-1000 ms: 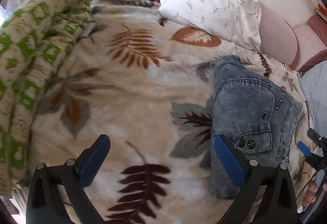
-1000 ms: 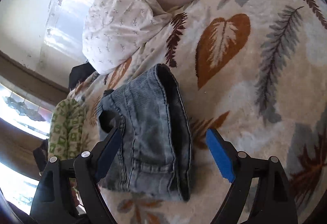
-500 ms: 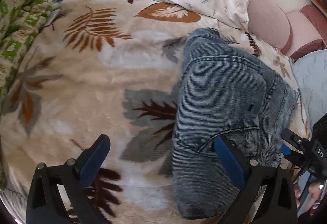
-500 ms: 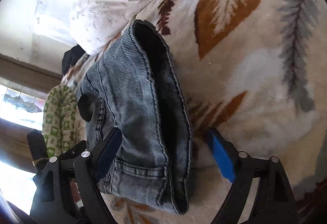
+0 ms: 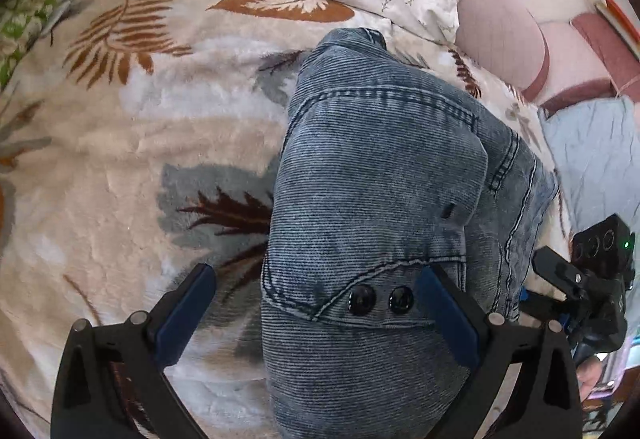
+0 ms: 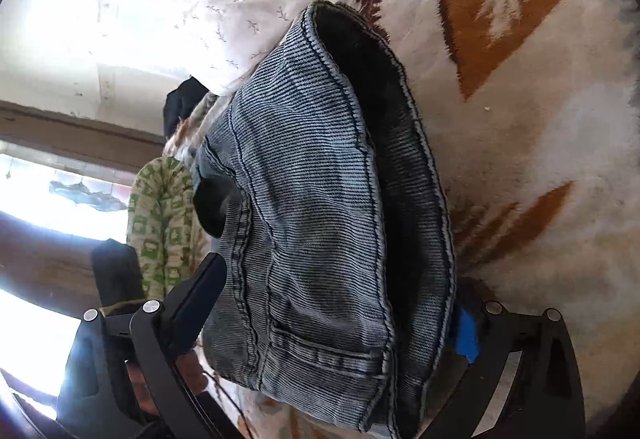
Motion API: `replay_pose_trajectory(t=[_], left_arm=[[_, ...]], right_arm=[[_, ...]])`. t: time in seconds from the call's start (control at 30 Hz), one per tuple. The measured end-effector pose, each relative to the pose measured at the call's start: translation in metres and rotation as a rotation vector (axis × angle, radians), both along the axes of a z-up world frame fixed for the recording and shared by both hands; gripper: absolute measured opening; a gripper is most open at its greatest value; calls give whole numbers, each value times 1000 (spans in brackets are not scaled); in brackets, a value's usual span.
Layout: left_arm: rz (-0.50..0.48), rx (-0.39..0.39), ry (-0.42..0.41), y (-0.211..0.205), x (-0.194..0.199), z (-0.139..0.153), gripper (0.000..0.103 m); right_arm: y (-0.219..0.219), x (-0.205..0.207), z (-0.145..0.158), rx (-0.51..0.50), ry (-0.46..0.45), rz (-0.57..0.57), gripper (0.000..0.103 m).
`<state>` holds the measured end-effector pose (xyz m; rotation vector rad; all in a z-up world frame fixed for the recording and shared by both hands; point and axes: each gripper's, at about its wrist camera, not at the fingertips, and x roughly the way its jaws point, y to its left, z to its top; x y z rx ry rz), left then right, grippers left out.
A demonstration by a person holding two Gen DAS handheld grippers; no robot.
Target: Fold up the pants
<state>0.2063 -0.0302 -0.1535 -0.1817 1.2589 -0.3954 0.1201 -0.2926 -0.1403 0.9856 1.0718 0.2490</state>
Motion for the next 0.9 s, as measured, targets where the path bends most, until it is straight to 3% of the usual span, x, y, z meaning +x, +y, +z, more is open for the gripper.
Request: replay_pose_trajectory(t=[0.07, 0.2, 0.27, 0.37, 0.5, 0.6, 0.73, 0.9], left_arm=[[9, -8, 1, -3, 0, -4, 102], [13, -20, -7, -6, -1, -3, 96], [-18, -49, -14, -7, -3, -1, 78], [-38, -32, -37, -11, -6, 1, 77], [-34, -39, -49, -10, -8, 0, 70], [-22, -58, -59, -8, -9, 3, 58], [-21, -67, -97, -7, -13, 13, 41], [-11, -90, -127, -4, -16, 28, 36]], right_arm=[[3, 2, -1, 44, -11, 14, 95], [4, 1, -3, 31, -1, 9, 85], [2, 0, -3, 48, 0, 10, 67], [2, 0, -7, 5, 26, 20, 50], [8, 2, -9, -45, 19, 29, 49], [9, 2, -7, -61, 0, 29, 46], [12, 2, 5, -61, -56, 25, 35], [16, 1, 20, -82, -118, 31, 31]])
